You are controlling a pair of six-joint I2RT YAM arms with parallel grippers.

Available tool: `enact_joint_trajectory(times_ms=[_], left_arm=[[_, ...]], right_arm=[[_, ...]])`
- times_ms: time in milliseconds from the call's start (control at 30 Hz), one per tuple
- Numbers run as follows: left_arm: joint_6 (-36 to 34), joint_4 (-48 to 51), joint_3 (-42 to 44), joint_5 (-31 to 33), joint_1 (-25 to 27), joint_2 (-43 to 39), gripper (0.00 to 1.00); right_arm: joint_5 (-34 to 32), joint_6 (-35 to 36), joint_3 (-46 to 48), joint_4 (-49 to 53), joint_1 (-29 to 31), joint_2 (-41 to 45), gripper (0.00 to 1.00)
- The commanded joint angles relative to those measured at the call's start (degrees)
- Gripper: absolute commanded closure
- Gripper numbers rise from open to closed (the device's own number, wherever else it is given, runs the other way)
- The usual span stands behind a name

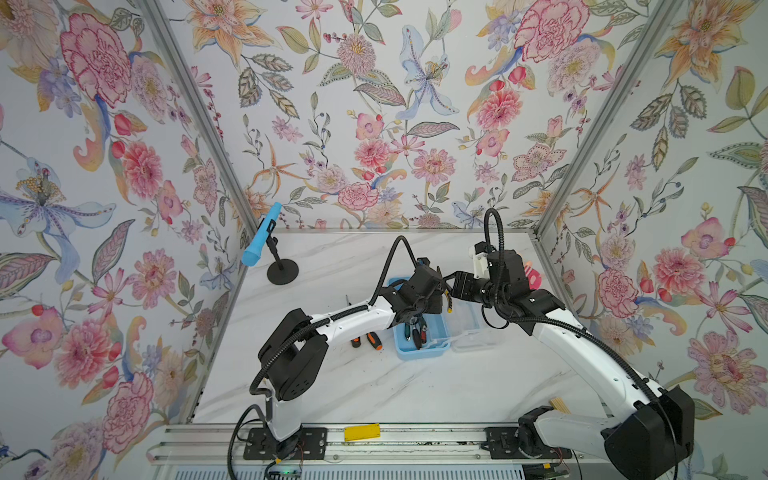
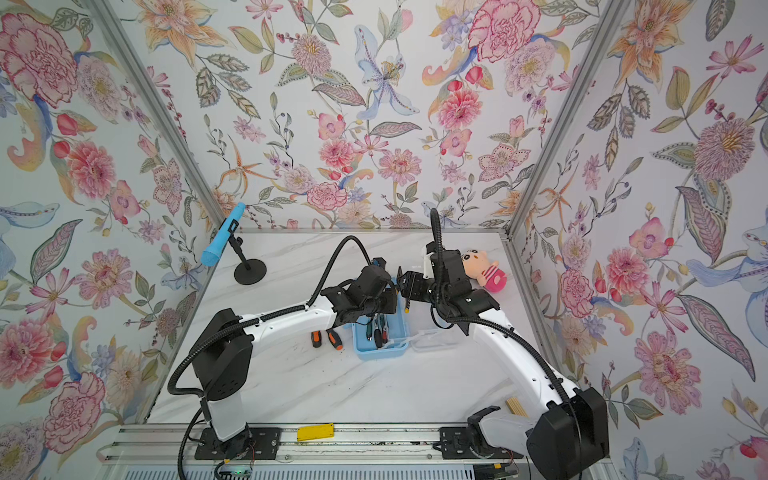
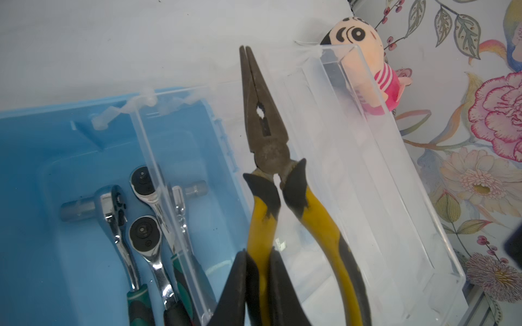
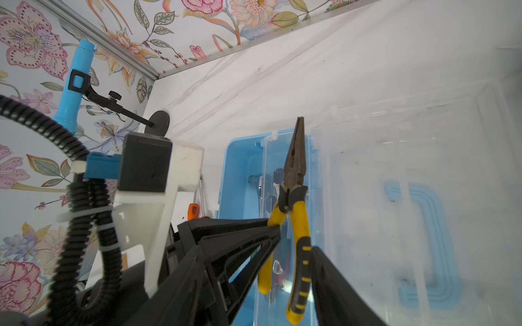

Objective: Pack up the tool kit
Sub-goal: 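Carry the yellow-handled pliers into the blue box and open the left gripper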

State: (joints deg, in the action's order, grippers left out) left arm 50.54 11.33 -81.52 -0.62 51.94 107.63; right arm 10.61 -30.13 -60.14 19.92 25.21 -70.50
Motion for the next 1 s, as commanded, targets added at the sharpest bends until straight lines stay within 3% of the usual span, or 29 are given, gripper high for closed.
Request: enact_joint_trajectory(times_ms=[0,667,733,900,967], left_arm=[[2.25,-2.46,-1.83,-0.91,0.48,0.40,1.00],[3.88,-0.37,1.42,0.66,0.97,0.88,1.00],[3.60,-0.13,1.11,0.71,0.97,1.07,0.94],[2.74,-0.02,1.08,1.18,0.89,0.42,0.69],[2.31,-0.07,1.33,1.71,0.71,-0.35,0.64]], right_arm=[[0.53,-0.58,0.90,0.47,-0.46,1.50,0.39],[1.39,-1.68,-0.13,-0.38,1.47,0.94,0.39],[1.23,-1.58,-0.74,-0.38,1.97,0.44,0.39],[0.86,-1.11,-2.29,-0.25,3.28,-1.27,0.38],[0.73,-0.91,-2.80,-0.14,3.57,-1.66,0.38]])
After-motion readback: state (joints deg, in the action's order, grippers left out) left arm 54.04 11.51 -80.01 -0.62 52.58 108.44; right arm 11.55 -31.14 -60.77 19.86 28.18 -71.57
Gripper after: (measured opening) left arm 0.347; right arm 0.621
